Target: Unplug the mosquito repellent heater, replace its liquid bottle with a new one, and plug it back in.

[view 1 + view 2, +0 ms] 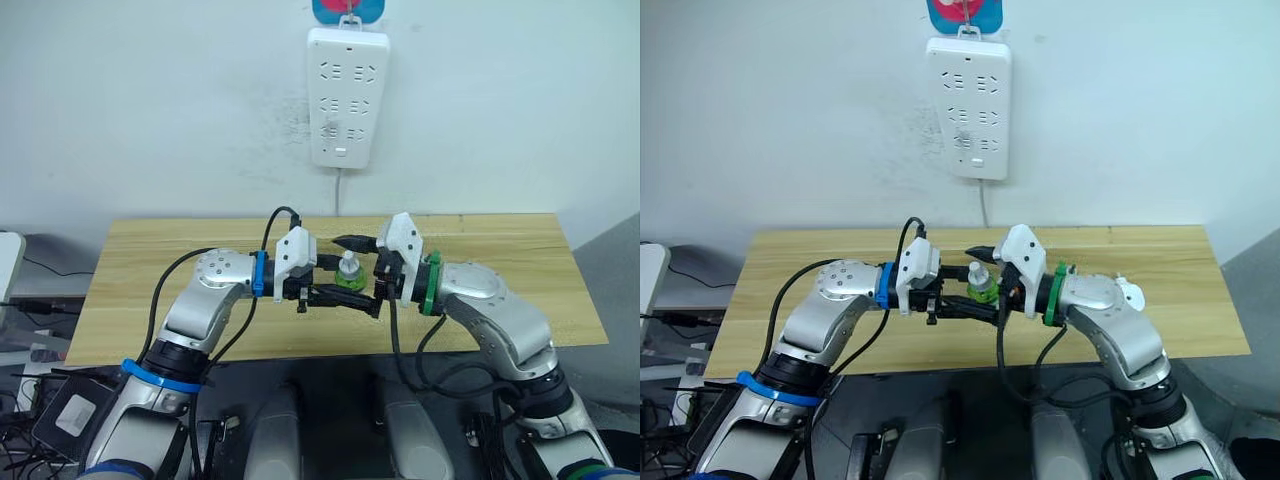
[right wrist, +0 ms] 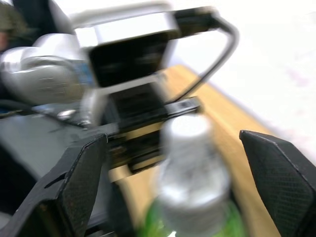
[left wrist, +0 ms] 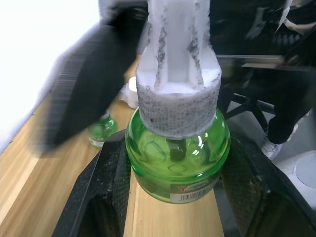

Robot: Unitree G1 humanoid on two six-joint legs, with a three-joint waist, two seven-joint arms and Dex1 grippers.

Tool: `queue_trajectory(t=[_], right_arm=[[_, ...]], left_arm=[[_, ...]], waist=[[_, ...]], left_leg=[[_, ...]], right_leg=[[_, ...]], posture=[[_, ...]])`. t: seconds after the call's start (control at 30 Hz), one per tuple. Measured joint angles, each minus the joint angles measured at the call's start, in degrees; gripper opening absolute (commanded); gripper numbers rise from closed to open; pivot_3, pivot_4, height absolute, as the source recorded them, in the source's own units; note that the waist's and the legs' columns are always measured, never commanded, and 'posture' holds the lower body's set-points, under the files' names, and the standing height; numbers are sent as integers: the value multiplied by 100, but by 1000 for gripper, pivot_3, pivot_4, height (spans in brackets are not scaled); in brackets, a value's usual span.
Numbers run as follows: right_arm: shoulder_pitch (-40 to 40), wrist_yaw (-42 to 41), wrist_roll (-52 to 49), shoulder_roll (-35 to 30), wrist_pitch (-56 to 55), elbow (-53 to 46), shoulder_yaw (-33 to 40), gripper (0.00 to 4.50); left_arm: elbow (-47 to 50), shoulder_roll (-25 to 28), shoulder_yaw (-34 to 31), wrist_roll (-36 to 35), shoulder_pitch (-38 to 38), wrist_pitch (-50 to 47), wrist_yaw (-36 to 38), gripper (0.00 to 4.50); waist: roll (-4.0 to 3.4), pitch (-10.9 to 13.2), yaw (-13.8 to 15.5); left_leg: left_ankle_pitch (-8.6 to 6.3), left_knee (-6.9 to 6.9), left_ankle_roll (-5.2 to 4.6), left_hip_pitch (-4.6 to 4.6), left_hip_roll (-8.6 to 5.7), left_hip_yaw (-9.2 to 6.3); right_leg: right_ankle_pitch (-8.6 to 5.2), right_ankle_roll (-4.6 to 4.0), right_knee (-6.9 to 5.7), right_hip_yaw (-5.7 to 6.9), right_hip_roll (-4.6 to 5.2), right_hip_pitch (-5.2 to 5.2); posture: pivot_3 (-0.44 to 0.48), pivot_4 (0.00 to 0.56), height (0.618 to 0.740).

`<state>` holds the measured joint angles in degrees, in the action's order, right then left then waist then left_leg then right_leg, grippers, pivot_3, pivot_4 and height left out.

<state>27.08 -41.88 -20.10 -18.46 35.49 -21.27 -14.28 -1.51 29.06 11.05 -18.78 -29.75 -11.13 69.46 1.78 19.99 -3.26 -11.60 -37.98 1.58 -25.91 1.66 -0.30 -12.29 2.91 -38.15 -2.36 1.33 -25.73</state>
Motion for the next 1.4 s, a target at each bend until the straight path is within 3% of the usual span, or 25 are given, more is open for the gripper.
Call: queue_trajectory(t=[0.13,0.63,0.73,0.9,1.07,1.23,1.4], right_arm=[[136,-11,61,-74,-136,124,-71,4490],[-211,-834,-645,-1852,41,18,1161,4490],[-312,-1000,-685,-1783,-3,-77,976,4490],[102,-296,-689,-693,174,-53,556,4490],[249,32,-516,-414,163,56,382,4490],[85,-127,-545,-797,72,-50,425,4490],[-425,-635,-869,-1738,258,-206,951,4490]], left_arm=[[-67,-13,-38,8,-19,-6,-27,2219],[77,9,-4,36,162,-26,107,2219],[116,10,-13,27,167,-26,112,2219],[222,-56,-7,-19,160,-91,100,2219],[225,-45,-15,-23,162,-126,47,2219],[224,-34,-12,-17,168,-183,-10,2219],[257,4,-17,-33,192,-181,17,2219]], waist=[[3,-4,23],[7,-12,4],[8,-14,-3],[6,-20,-46],[7,-24,24],[8,-24,37],[8,-24,31]], left_leg=[[-1,1,-1,-2,-4,1],[-1,1,-3,1,-5,5],[-1,1,-3,2,1,1],[0,-1,-1,3,2,0],[-1,0,-2,0,-2,0],[-1,-2,-2,0,-4,2],[-1,-2,-3,1,-6,3]], right_leg=[[0,0,9,1,8,4],[0,0,11,0,6,9],[0,0,8,2,-2,9],[2,-3,2,0,-3,7],[2,-3,8,2,6,7],[2,-3,8,1,12,10],[2,-3,9,1,8,12]], posture=[[-122,284,740],[-121,280,740],[-110,277,740],[-107,276,740],[-107,278,740],[-114,282,740],[-123,285,740]])
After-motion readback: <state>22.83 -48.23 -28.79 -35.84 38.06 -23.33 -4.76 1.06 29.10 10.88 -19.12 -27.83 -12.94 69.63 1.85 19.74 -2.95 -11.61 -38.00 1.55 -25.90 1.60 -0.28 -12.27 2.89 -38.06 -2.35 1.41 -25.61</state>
